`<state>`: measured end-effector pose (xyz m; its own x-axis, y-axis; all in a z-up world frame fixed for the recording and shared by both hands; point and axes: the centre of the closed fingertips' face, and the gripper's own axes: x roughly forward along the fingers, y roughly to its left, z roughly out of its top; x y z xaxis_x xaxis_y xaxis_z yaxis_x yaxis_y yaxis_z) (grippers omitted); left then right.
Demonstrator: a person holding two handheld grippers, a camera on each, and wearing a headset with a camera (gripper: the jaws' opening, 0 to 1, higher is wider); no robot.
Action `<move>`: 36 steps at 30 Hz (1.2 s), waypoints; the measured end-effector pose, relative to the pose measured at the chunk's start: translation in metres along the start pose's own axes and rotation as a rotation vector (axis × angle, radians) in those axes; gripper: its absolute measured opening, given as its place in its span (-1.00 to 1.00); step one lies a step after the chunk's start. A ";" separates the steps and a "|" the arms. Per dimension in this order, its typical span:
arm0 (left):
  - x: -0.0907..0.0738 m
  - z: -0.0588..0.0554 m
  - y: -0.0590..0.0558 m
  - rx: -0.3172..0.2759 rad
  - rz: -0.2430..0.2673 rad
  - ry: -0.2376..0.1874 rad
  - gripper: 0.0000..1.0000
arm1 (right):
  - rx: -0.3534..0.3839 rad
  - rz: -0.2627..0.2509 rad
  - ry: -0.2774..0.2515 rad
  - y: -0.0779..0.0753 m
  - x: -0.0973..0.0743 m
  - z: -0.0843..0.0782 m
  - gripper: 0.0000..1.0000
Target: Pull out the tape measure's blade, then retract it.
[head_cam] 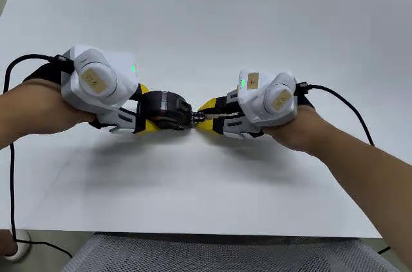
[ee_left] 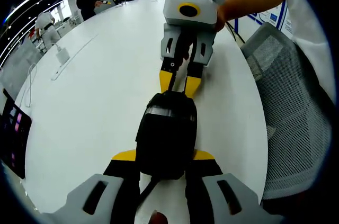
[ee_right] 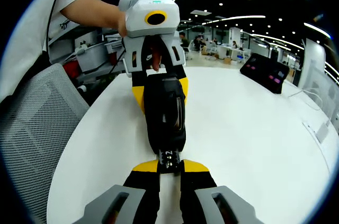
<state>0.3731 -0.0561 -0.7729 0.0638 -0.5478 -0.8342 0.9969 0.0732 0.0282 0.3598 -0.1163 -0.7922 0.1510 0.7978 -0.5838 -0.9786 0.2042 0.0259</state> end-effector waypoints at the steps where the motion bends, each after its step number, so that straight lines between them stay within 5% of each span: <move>1: 0.000 0.000 0.000 -0.002 0.000 -0.001 -0.46 | 0.004 0.000 0.000 0.000 -0.001 -0.001 -0.81; 36: 0.001 0.002 0.000 -0.009 -0.006 0.000 -0.46 | -0.012 -0.008 0.039 -0.002 -0.033 -0.019 -0.82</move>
<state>0.3729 -0.0577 -0.7726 0.0580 -0.5480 -0.8345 0.9968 0.0772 0.0186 0.3541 -0.1536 -0.7879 0.1532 0.7733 -0.6153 -0.9790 0.2035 0.0121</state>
